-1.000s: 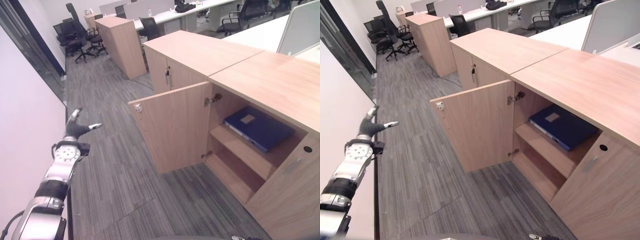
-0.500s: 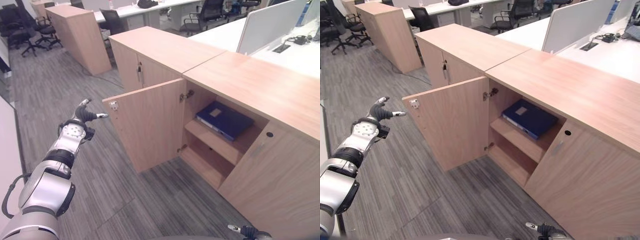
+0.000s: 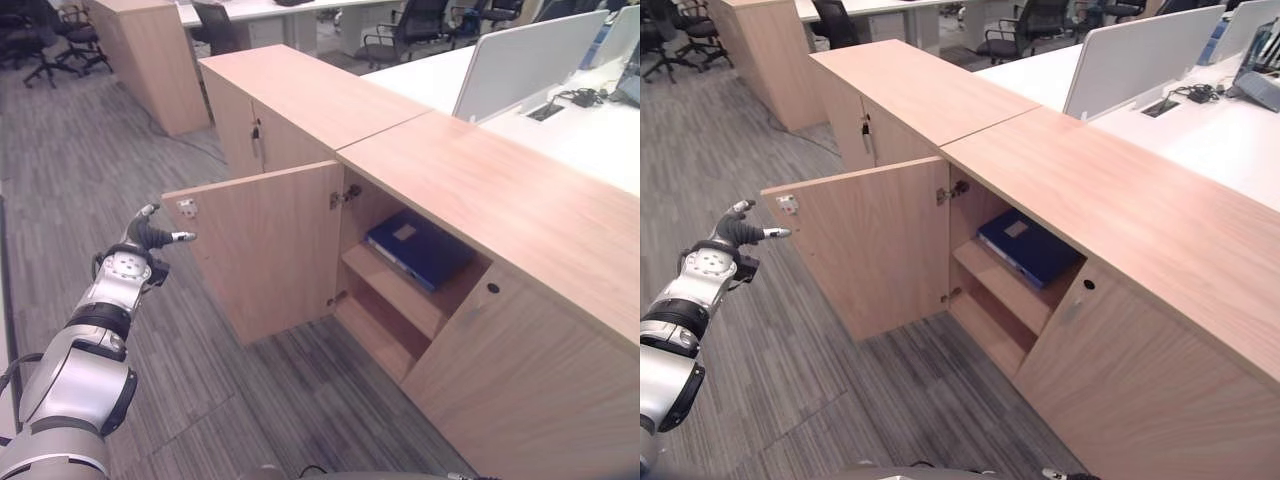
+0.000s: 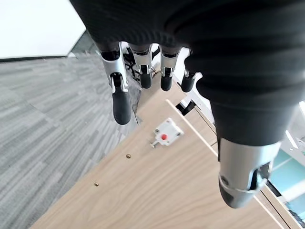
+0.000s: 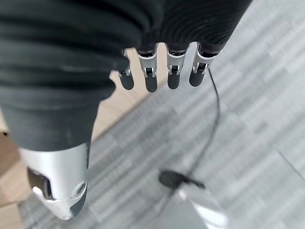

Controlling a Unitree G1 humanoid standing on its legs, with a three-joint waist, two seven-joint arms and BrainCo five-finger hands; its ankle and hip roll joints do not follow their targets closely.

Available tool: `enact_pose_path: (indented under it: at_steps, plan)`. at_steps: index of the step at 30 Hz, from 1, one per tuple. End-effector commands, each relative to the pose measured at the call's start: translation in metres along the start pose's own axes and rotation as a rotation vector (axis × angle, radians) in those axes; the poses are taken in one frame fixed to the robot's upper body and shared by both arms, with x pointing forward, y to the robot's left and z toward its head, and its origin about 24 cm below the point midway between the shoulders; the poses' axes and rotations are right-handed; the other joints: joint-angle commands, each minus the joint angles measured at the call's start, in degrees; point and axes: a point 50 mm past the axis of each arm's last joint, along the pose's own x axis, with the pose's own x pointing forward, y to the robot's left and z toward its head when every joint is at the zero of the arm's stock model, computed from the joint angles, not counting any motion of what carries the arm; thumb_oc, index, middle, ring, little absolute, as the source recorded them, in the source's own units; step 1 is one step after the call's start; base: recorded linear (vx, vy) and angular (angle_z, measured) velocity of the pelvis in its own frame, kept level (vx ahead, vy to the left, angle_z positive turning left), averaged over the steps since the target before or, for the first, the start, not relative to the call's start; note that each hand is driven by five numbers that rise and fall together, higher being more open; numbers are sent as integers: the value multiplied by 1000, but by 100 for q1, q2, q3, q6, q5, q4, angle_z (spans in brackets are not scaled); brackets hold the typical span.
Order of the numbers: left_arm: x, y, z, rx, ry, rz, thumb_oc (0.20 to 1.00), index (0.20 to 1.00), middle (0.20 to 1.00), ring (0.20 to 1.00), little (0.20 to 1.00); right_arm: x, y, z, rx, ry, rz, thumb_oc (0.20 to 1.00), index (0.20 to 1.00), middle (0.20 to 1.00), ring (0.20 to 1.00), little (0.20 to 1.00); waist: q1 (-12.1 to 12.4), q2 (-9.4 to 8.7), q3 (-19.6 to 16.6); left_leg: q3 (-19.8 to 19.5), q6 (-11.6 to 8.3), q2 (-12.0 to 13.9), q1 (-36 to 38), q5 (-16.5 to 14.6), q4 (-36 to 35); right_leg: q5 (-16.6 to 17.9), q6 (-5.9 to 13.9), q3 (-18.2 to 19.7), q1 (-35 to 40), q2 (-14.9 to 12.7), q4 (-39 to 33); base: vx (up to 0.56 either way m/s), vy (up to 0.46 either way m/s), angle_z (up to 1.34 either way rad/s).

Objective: Put the empty folder in the office cabinet

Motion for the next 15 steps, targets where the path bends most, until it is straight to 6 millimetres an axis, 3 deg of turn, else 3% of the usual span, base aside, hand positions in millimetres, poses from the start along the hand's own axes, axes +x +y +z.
enact_pose_path:
  at_steps: [1,3,7,15]
  plan:
    - [4,36,24,-75,-83,125,1000,1000,1000,1000,1000,-1,-11,8,11,-26,-28,1000,1000,1000,1000,1000,-6,162,-60,-86,147,-284,-104,173,-691,10,492,-27,221,-27,-390,94,115,-2]
    - [4,37,22,-87,-73,135,1000,1000,1000,1000,1000,-1,-17,12,11,-39,-50,1000,1000,1000,1000,1000,-7,253,-67,-176,23,-183,-194,530,-1132,-93,488,-48,331,-45,-389,170,168,-11]
    - [5,37,18,-85,-51,134,1000,1000,1000,1000,1000,-2,-19,9,10,-33,-51,1000,1000,1000,1000,1000,-43,373,-183,-88,45,-216,162,562,-1653,-75,541,-59,401,-52,-424,145,158,-17]
    - [5,43,10,-81,-5,145,1000,1000,1000,1000,1000,-1,-14,4,-16,-8,-22,1000,1000,1000,1000,1000,-63,442,-521,173,277,-570,678,190,-1870,114,875,109,360,-435,-481,131,204,-8]
